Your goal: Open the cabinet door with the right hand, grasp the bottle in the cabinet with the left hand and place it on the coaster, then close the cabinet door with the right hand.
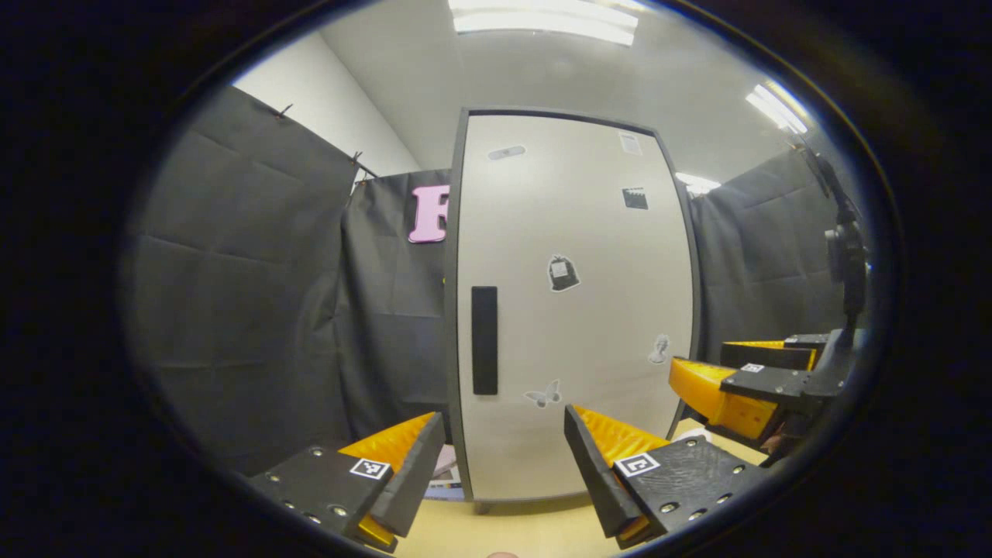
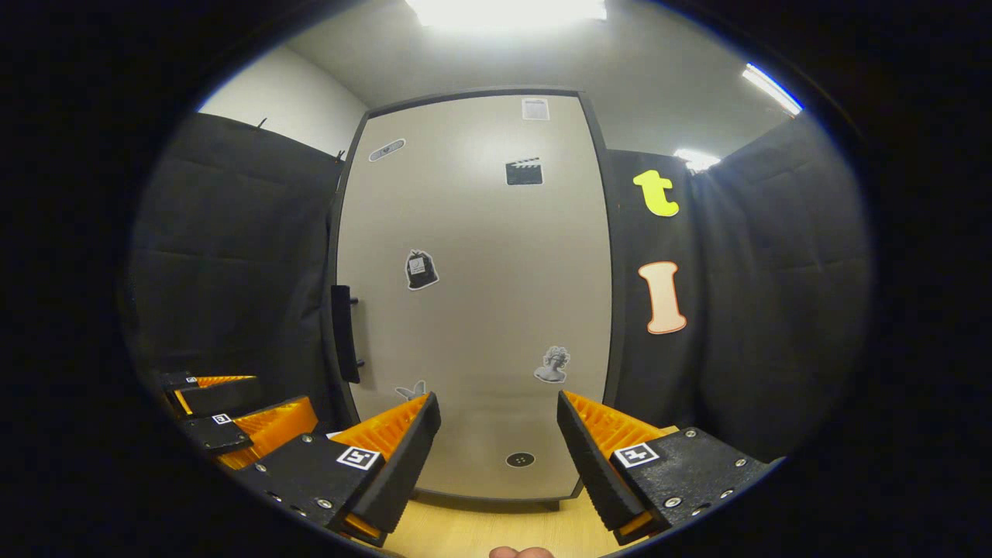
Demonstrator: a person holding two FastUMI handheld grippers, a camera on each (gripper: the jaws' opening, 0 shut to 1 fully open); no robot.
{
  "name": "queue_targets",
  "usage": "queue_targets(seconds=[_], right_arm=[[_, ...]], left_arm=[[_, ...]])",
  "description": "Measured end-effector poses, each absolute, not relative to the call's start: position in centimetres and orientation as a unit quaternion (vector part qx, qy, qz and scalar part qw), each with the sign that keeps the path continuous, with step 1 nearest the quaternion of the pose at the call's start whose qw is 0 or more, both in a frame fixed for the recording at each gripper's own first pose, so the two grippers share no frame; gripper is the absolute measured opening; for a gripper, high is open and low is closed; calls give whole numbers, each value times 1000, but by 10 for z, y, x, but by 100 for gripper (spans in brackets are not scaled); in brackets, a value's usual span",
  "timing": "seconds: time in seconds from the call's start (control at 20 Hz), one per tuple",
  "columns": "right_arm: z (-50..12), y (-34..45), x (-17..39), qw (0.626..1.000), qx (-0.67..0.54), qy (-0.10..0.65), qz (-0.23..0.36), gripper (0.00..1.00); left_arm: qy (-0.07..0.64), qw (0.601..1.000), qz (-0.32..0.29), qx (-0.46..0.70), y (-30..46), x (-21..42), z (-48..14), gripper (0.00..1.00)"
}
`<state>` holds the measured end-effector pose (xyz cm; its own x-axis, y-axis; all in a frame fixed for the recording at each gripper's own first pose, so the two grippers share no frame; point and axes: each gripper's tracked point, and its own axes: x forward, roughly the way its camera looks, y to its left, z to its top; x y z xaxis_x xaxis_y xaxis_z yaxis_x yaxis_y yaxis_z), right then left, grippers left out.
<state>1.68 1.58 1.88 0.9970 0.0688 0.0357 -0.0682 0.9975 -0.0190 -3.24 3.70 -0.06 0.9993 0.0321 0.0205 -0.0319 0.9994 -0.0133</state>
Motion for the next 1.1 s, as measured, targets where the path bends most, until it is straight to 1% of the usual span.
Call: queue_targets(seconds=[0.15, 0.2, 0.25, 0.3, 0.4, 0.45, 0.5, 0.55, 0.6, 0.75, 1.0, 1.05, 1.1], right_arm=[[29, 35, 28, 998, -16, -33, 55, 94], [31, 45, 33, 997, -16, -36, 65, 94], [33, 56, 38, 996, -17, -38, 77, 94], [36, 67, 43, 995, -18, -40, 88, 94], [47, 87, 54, 993, -21, -57, 102, 94], [53, 98, 61, 992, -22, -65, 108, 94], [58, 112, 66, 990, -20, -75, 120, 94], [61, 128, 73, 988, -20, -81, 133, 93], [61, 143, 80, 986, -23, -84, 144, 94], [52, 191, 101, 981, -34, -77, 174, 94], [24, 238, 134, 980, -71, -57, 180, 95], [23, 237, 139, 980, -79, -58, 175, 95], [25, 234, 142, 981, -82, -67, 165, 93]], left_arm=[[-15, 999, 38, -10, 63, -55, -3, 89], [-16, 999, 48, -8, 72, -62, -5, 95], [-16, 998, 60, -3, 83, -70, -6, 95], [-17, 997, 72, 2, 93, -78, -8, 89], [-18, 995, 94, 9, 111, -97, -10, 89], [-18, 994, 106, 15, 121, -106, -11, 95], [-16, 992, 120, 22, 130, -117, -14, 95], [-13, 991, 132, 24, 139, -127, -16, 89], [-11, 989, 144, 22, 148, -138, -20, 95], [-2, 982, 191, 5, 178, -175, -31, 95], [9, 964, 265, 7, 223, -233, -39, 95], [11, 961, 278, 7, 233, -244, -40, 95], [13, 957, 290, 8, 241, -255, -42, 94]])
